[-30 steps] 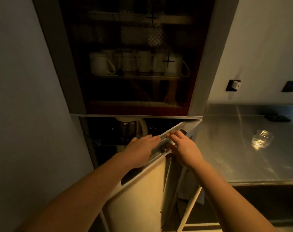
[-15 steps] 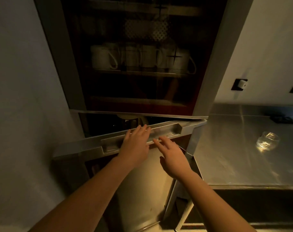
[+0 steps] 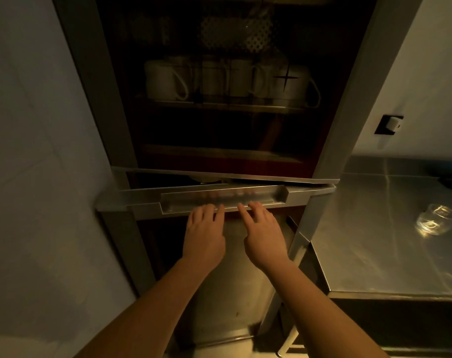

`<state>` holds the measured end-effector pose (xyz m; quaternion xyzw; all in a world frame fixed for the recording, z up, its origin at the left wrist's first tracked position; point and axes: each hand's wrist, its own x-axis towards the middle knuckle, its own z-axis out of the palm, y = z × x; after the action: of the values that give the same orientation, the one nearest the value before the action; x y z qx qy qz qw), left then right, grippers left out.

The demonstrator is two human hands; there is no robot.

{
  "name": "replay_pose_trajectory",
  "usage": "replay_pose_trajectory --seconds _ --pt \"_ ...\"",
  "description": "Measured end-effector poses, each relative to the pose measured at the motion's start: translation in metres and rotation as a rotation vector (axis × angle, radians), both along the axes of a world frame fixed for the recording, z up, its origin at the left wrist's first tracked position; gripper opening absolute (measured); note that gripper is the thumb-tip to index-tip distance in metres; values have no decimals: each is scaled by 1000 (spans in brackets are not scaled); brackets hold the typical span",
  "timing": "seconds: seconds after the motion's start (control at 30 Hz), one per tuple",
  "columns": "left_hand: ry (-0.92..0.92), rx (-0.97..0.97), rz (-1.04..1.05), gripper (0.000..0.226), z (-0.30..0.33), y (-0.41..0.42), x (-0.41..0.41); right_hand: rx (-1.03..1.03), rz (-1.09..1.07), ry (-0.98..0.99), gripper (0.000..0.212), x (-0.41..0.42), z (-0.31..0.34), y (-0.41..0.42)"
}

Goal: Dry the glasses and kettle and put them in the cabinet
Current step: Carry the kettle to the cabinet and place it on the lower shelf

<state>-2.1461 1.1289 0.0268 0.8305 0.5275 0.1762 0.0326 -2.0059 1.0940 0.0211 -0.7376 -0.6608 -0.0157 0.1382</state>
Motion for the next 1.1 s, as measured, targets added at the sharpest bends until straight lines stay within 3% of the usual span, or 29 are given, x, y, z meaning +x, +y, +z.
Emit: replay_pose_trajectory --seconds 0.63,1.1 --pt "16 -24 -37 90 -12 48 0 -6 -111 -46 90 -19 -5 41" --pt "42 -58 -46 88 -11 53 1 -1 -125 -13 88 -18 -8 46"
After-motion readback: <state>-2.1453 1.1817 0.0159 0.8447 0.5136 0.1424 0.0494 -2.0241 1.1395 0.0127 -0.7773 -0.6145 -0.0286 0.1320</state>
